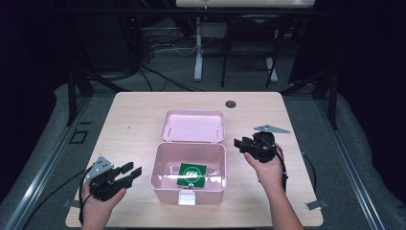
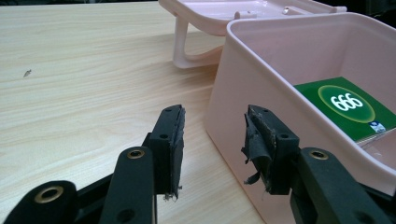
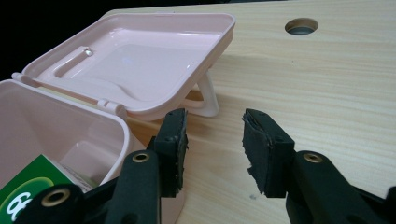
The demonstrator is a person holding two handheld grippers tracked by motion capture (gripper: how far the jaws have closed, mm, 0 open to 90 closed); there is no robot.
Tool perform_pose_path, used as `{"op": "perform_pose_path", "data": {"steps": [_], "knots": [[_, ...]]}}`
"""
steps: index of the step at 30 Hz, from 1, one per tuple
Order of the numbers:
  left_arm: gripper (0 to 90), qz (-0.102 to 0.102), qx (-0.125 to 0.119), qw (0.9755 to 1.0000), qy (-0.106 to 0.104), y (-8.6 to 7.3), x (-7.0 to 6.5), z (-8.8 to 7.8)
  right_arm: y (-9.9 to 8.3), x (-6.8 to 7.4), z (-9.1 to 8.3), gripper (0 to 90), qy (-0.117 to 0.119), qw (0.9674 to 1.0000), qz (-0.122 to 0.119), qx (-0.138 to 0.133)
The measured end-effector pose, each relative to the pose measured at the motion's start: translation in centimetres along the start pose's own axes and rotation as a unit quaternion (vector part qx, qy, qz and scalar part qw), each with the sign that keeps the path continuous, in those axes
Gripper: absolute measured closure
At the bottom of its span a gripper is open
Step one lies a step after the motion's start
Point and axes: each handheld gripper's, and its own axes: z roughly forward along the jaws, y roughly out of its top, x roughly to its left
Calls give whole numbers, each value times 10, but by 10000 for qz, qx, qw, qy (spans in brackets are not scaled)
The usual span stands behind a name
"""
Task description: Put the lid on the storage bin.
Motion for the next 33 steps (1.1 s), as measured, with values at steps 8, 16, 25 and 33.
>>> {"op": "perform_pose_path", "data": {"steps": [8, 16, 25, 33], "knots": [[555, 162, 159, 9996, -191, 15, -3, 3, 10, 4, 4, 557, -126, 9998, -155, 34], [545, 347, 117, 9988, -334, 27, -12, 10, 29, -3, 6, 523, -27, 9998, 74, 192], [539, 481, 136, 9975, -507, 47, -17, 19, 47, 2, 6, 504, -71, 9990, -150, 421], [521, 480, 202, 9970, -576, 49, -21, 24, 57, 11, 14, 462, -148, 9979, -440, 456]]}}
